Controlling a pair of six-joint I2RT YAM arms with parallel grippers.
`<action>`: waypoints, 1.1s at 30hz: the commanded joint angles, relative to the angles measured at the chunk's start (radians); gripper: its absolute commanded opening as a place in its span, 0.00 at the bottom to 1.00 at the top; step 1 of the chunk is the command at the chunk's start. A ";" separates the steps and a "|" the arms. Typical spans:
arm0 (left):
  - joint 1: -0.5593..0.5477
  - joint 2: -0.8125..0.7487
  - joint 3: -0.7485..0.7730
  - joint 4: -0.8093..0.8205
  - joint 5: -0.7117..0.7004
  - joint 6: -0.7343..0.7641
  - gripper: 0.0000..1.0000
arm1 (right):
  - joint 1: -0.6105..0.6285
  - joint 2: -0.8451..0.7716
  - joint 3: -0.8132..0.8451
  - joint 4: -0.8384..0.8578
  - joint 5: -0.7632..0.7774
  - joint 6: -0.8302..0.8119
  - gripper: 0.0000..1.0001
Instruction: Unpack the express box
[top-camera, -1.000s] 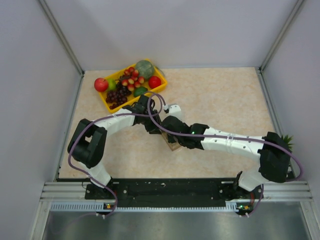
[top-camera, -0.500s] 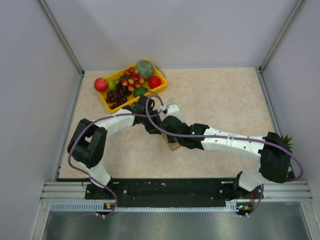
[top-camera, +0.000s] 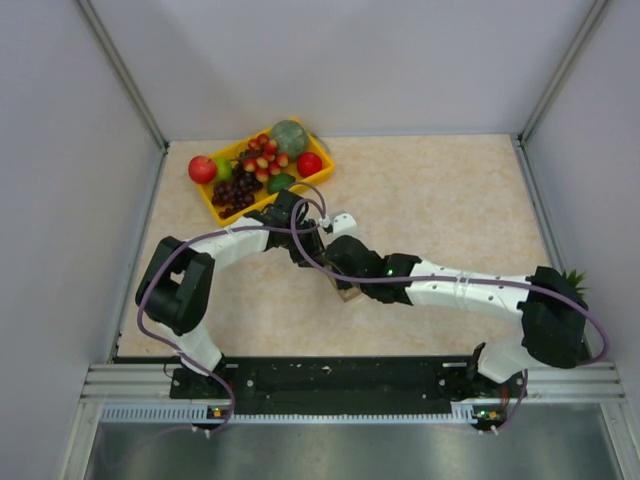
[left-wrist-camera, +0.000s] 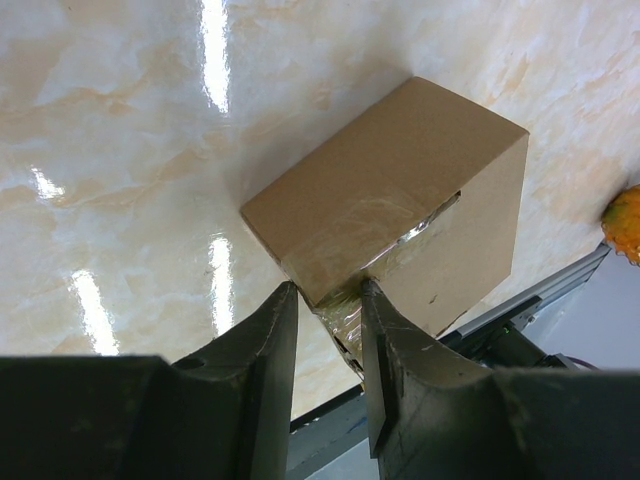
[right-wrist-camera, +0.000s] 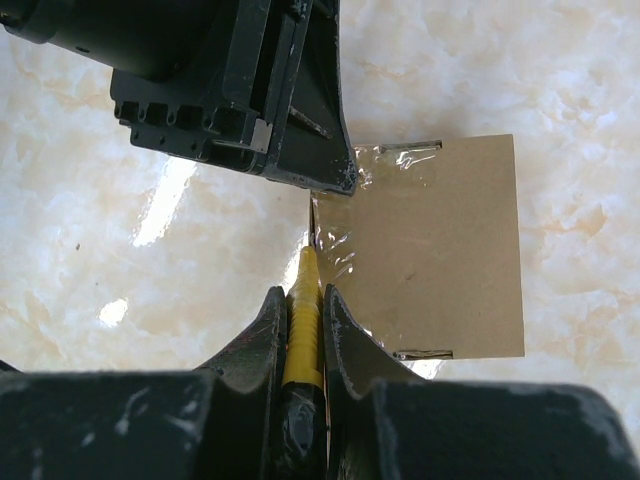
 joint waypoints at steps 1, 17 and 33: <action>0.001 0.091 -0.054 -0.118 -0.178 0.066 0.31 | 0.009 0.005 -0.047 -0.034 -0.077 0.001 0.00; 0.001 0.096 -0.064 -0.096 -0.247 0.144 0.27 | -0.085 -0.062 -0.041 -0.097 -0.227 -0.069 0.00; 0.001 0.105 -0.054 -0.098 -0.240 0.147 0.26 | -0.108 -0.048 -0.061 -0.151 -0.291 -0.063 0.00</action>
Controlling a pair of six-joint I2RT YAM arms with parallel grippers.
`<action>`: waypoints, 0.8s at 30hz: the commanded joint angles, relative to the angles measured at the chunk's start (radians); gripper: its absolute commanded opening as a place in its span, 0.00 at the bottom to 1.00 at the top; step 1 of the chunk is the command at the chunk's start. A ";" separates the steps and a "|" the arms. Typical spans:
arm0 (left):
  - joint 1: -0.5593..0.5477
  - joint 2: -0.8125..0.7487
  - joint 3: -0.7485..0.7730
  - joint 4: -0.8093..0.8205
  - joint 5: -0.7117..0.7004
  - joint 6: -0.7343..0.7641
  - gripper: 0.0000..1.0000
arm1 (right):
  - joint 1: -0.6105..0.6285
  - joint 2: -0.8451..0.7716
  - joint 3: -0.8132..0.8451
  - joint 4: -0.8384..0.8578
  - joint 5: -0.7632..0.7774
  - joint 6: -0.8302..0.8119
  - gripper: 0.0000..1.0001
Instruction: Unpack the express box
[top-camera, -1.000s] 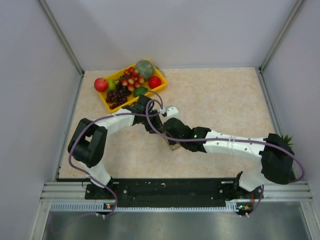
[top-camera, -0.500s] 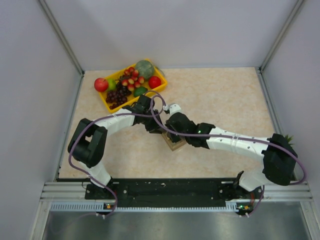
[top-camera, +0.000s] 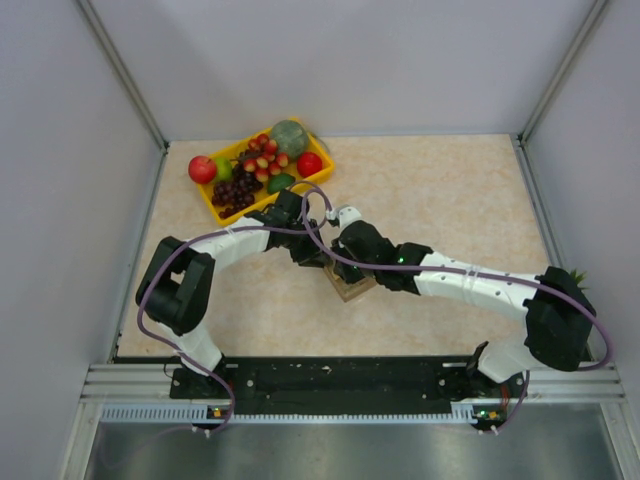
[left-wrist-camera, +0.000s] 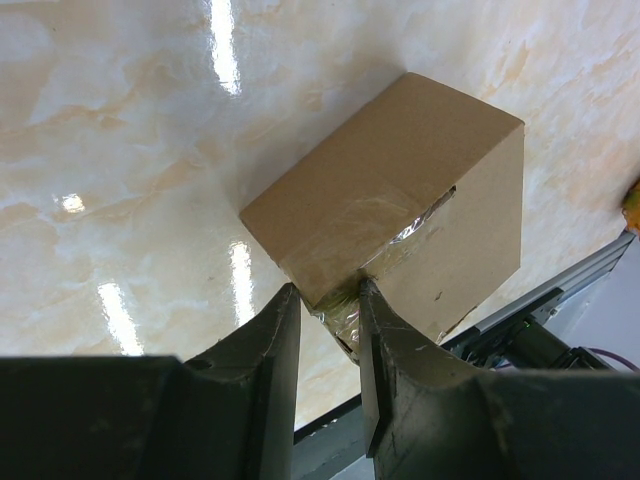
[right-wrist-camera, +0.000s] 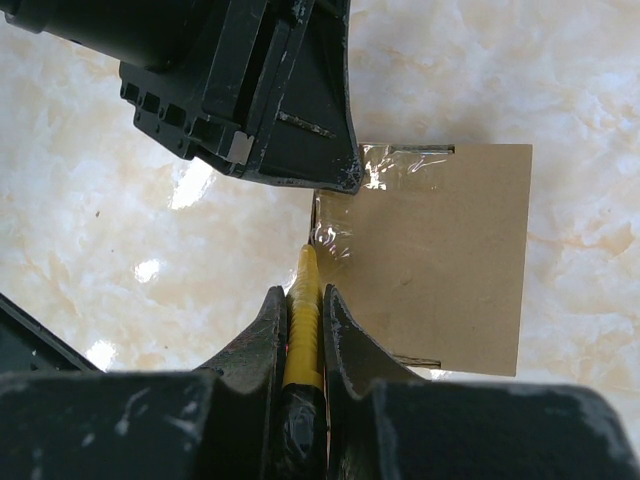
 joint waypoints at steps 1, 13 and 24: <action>0.001 0.106 -0.057 -0.105 -0.239 0.089 0.26 | 0.002 -0.029 -0.046 -0.157 -0.064 0.021 0.00; 0.001 0.112 -0.043 -0.119 -0.256 0.101 0.24 | -0.007 -0.100 -0.075 -0.206 -0.053 0.024 0.00; 0.001 0.117 -0.032 -0.125 -0.257 0.103 0.24 | -0.009 -0.206 -0.022 -0.229 0.028 0.049 0.00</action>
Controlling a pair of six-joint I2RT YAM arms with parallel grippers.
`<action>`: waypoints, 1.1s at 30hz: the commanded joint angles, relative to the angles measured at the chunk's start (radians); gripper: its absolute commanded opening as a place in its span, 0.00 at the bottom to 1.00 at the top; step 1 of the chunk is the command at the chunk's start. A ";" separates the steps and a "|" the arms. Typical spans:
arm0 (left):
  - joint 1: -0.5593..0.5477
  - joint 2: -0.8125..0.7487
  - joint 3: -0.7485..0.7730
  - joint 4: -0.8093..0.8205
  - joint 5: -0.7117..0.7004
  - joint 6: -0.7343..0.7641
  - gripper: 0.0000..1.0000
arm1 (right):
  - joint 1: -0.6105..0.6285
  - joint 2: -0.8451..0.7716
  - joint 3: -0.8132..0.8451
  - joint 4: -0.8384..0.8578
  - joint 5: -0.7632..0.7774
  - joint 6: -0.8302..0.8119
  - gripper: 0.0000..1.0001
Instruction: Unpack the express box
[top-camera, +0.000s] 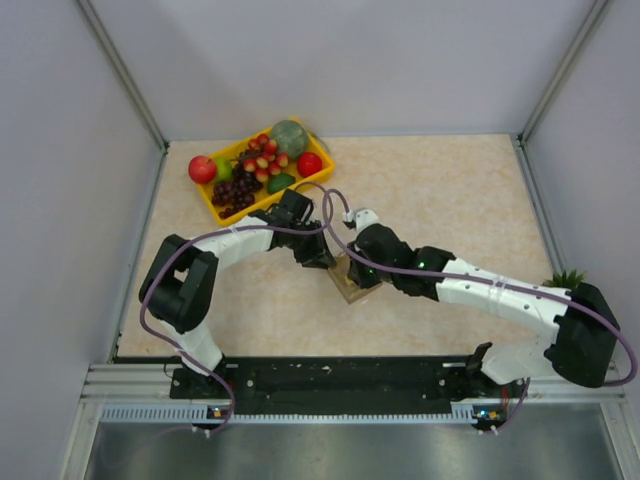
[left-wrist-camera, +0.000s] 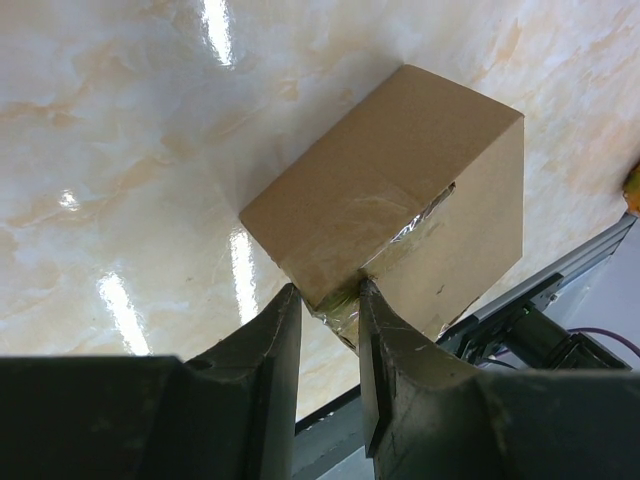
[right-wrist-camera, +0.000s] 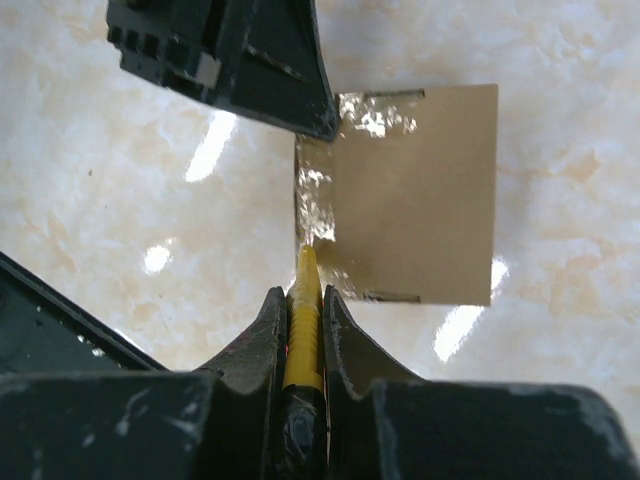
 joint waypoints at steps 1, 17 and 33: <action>0.017 0.096 -0.052 -0.116 -0.278 0.094 0.24 | 0.003 -0.088 0.033 -0.147 0.036 0.018 0.00; 0.017 0.072 -0.064 -0.093 -0.232 0.092 0.32 | 0.005 -0.088 0.073 -0.020 0.045 0.017 0.00; 0.005 0.066 -0.084 -0.094 -0.232 0.112 0.46 | 0.063 -0.002 -0.021 0.250 0.163 0.023 0.00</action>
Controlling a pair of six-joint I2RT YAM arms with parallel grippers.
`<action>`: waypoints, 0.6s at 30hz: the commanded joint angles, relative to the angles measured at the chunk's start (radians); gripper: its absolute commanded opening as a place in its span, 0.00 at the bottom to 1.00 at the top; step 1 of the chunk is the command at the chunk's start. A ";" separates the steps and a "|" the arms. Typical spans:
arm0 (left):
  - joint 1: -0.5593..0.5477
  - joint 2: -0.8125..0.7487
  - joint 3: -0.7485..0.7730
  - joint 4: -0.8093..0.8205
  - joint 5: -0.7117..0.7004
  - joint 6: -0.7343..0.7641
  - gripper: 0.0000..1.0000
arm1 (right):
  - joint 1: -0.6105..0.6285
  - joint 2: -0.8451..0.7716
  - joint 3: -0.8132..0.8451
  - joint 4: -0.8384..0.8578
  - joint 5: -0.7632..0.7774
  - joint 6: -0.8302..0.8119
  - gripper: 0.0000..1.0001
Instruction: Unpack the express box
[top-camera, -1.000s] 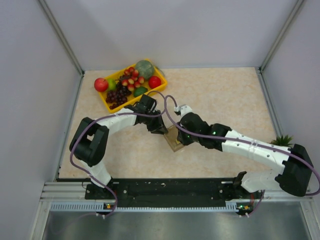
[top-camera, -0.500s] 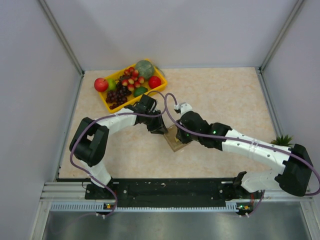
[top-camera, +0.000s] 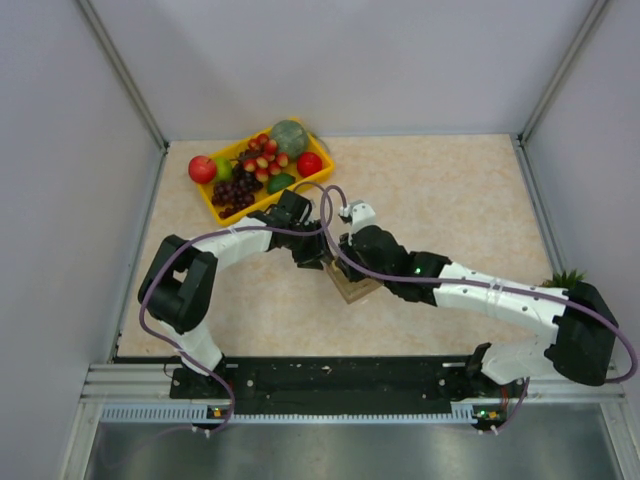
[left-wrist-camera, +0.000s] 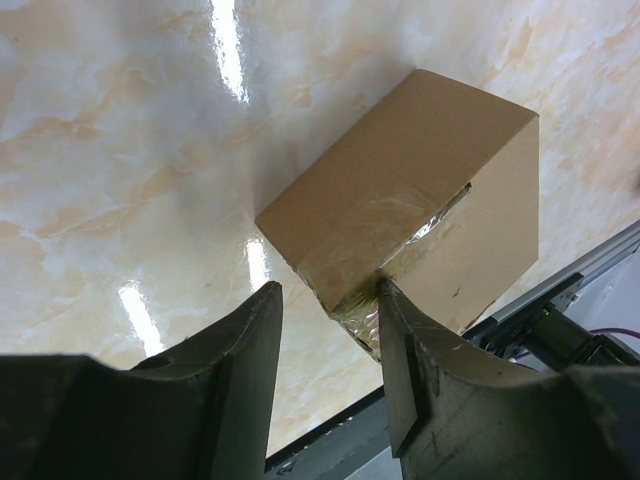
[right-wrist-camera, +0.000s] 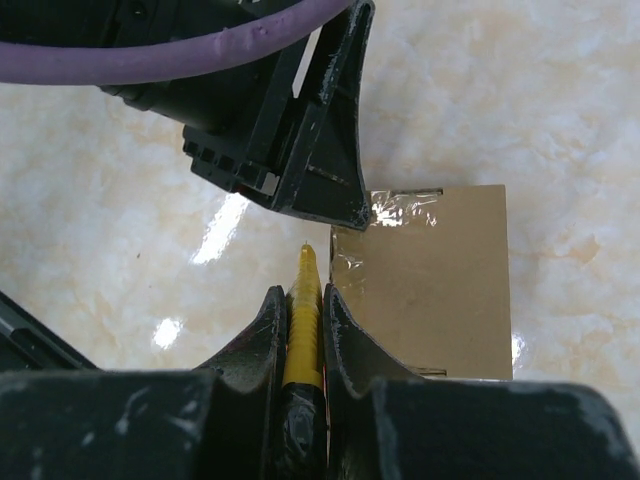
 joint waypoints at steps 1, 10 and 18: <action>0.000 0.077 -0.067 -0.109 -0.223 0.070 0.45 | 0.017 0.040 -0.014 0.108 0.087 0.015 0.00; 0.000 0.093 -0.059 -0.115 -0.223 0.075 0.38 | 0.020 0.052 -0.047 0.141 0.112 -0.001 0.00; 0.000 0.096 -0.053 -0.118 -0.224 0.075 0.37 | 0.020 0.071 -0.050 0.142 0.083 0.009 0.00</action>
